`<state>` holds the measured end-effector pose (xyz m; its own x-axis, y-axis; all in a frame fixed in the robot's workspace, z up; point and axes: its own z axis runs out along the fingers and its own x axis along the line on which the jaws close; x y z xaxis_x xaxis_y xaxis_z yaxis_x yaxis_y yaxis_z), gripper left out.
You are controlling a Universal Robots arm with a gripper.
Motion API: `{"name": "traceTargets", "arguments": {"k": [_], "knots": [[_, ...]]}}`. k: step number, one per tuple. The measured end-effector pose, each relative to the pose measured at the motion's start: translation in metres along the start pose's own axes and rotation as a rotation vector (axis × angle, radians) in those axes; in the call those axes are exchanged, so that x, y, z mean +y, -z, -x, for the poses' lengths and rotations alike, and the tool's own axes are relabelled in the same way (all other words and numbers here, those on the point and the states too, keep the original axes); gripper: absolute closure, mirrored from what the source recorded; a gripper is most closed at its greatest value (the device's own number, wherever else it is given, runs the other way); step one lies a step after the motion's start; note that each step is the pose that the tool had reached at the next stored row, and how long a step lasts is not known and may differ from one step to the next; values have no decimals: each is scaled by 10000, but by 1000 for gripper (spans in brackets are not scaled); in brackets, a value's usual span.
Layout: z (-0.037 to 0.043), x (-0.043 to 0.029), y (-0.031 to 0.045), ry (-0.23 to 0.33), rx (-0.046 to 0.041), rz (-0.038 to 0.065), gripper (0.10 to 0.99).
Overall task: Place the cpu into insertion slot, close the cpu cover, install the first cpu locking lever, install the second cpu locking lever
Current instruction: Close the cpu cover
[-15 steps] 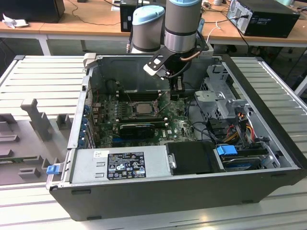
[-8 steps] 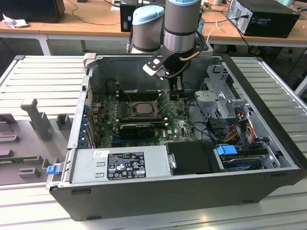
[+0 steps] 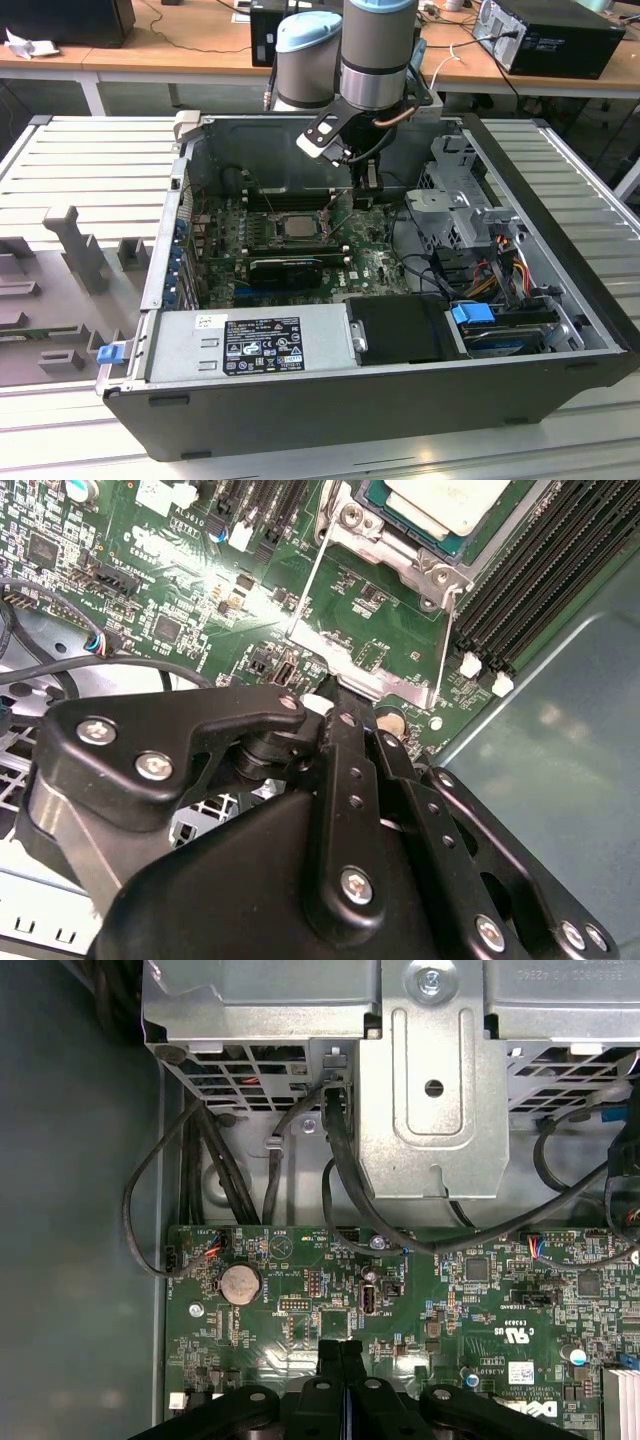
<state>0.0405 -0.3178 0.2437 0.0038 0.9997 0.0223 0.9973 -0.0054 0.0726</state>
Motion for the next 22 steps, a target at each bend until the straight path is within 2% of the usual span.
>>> {"name": "traceTargets", "arguments": {"k": [22], "knots": [[0, -46, 3, 1, 0, 0, 980]]}}
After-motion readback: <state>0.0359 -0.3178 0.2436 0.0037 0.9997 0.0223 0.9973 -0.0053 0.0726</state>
